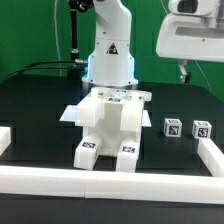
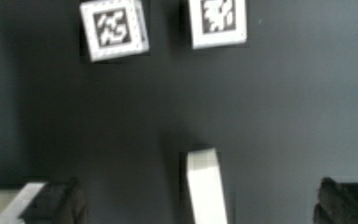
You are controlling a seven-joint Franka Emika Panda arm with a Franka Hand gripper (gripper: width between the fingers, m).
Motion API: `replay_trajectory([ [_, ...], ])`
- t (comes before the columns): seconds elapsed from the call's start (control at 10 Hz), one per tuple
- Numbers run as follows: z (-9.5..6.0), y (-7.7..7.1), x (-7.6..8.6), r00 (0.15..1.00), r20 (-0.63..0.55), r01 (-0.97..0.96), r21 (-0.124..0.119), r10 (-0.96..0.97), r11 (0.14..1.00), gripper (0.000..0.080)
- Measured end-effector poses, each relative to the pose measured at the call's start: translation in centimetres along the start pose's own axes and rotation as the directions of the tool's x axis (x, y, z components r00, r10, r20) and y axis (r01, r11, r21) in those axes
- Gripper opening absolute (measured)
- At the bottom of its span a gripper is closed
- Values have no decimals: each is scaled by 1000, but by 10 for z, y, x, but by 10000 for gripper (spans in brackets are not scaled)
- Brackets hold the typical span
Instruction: Assemble chair
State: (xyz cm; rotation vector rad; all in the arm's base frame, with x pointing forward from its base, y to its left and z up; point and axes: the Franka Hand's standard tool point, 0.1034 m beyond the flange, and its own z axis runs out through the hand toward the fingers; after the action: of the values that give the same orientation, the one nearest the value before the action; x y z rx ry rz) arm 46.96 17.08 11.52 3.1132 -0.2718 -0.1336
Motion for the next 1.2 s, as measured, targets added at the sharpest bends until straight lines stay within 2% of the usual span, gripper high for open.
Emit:
replay_trajectory([
  [0.5,6,-2,-1,1000,-24,-3,8,3,1000,649],
  [0.6,27,-7,-7,999,-53,-7,13,8,1000,649],
  [0.7,44,-6,-13,999,-44,-3,-1,3,1000,649],
  [0.9,72,-12,-15,998,-61,-12,-8,12,1000,649],
  [1.2,94,-10,-17,998,-61,-6,-22,5,1000,649],
])
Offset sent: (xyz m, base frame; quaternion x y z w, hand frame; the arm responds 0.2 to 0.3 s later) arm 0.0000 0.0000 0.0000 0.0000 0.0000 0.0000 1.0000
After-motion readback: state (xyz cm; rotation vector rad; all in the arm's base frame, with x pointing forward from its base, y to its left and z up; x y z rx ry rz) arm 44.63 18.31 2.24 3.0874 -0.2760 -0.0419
